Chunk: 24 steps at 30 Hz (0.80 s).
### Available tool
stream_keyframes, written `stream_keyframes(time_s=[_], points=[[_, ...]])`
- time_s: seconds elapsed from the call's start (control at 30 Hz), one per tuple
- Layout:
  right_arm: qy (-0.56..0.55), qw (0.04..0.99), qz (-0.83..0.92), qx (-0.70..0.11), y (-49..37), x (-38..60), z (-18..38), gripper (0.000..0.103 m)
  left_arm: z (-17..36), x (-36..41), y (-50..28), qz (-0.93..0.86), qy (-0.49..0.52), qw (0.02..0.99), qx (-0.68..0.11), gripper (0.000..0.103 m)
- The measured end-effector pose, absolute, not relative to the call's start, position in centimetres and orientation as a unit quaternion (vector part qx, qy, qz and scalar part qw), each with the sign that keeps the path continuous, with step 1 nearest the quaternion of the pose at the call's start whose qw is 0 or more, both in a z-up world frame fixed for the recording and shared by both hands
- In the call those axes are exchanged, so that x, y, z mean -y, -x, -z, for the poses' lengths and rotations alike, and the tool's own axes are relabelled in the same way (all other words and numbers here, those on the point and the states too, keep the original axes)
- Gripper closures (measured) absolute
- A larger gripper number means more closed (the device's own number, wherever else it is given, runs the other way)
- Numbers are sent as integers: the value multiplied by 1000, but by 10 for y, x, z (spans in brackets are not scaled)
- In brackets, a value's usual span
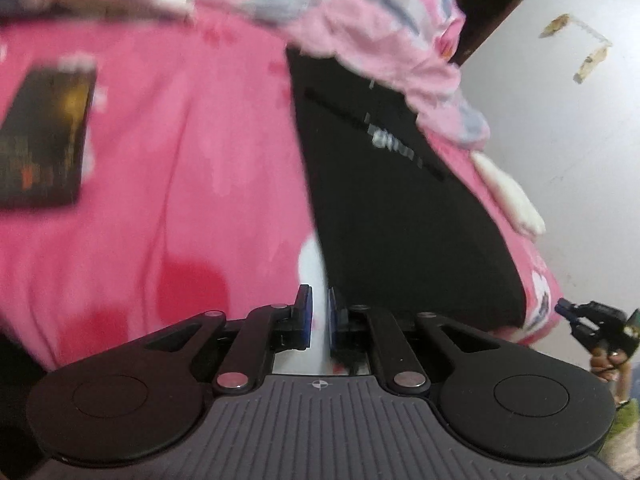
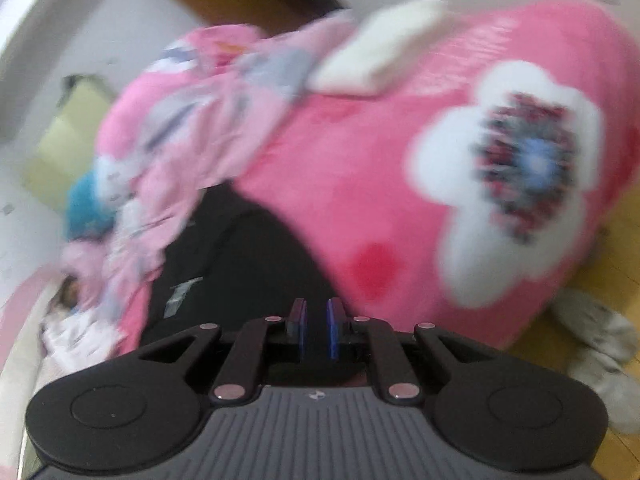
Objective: Fold clothes
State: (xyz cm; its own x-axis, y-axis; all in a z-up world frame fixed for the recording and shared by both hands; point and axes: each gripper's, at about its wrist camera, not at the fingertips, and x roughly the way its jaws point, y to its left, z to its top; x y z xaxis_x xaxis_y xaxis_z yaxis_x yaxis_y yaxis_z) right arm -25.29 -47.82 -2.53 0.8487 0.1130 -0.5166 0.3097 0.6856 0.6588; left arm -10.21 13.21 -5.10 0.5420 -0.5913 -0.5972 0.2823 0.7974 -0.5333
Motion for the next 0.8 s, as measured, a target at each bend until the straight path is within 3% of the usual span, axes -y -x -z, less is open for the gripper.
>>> stream_keyframes(time_s=[0.13, 0.27, 0.4, 0.6, 0.8], points=[[-379, 878, -42, -290, 206, 426, 30, 91, 44, -99, 84, 302, 189, 849, -390, 95], [-412, 849, -59, -326, 166, 405, 71, 91, 63, -50, 70, 343, 170, 819, -427, 94], [-473, 815, -40, -333, 188, 422, 108, 100, 92, -31, 66, 341, 172, 802, -460, 94], [-415, 844, -8, -340, 233, 420, 70, 94, 105, -52, 62, 355, 244, 775, -462, 92], [-410, 853, -81, -312, 188, 385, 54, 93, 96, -49, 72, 347, 221, 793, -448, 92]])
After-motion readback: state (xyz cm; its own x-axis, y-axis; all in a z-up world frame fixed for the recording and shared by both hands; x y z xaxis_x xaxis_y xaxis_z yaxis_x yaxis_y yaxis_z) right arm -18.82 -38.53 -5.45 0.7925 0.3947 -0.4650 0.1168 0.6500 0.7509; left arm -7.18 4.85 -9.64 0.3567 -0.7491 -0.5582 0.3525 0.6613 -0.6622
